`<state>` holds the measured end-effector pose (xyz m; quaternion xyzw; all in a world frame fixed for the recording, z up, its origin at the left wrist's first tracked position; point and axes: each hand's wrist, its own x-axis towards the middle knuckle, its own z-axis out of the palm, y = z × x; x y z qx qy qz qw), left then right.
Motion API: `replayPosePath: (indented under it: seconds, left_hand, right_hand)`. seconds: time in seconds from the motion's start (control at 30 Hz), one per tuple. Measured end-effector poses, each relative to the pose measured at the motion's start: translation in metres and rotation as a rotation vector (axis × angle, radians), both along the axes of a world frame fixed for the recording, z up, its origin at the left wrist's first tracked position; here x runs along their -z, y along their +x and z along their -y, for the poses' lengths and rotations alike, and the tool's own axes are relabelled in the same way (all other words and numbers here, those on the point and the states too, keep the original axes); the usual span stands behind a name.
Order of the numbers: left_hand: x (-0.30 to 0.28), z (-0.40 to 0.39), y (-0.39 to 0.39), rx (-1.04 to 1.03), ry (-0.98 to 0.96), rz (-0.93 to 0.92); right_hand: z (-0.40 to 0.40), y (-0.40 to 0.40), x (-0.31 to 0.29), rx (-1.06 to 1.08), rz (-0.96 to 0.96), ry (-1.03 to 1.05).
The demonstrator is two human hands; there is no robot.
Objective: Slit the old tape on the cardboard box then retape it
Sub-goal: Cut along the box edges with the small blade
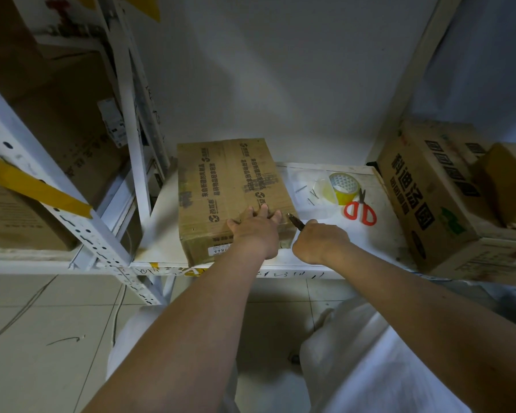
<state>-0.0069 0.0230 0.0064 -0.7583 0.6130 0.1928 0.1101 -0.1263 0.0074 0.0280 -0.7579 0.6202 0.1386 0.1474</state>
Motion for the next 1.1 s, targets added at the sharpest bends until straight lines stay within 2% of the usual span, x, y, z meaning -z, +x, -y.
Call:
replayPosePath:
  seconds: [0.2,0.33,0.57,0.7,0.87,0.97,1.1]
  left_hand:
    - [0.0,0.002,0.0,-0.005,0.016,0.003]
    - [0.0,0.0,0.0,-0.004,0.013,0.008]
    - [-0.002,0.0,0.0,0.004,0.004,-0.002]
    - [-0.004,0.002,0.0,0.01,-0.004,0.007]
    - [-0.008,0.009,0.005,0.059,0.005,0.054]
    - [-0.012,0.013,0.01,0.139,-0.103,0.093]
    - [-0.013,0.024,0.016,0.232,-0.257,0.028]
  right_hand:
    - [0.007,0.009,-0.008,-0.089,-0.073,0.057]
    - [0.004,0.01,-0.004,-0.116,-0.082,-0.017]
    - [-0.006,-0.004,0.031,0.081,0.257,-0.104]
    - [0.021,0.01,0.013,0.157,0.401,-0.189]
    - [0.064,0.012,0.0,0.092,0.378,-0.213]
    - [0.08,-0.003,0.013,0.124,0.323,-0.161]
    - [0.107,-0.019,0.031,0.146,0.23,-0.069]
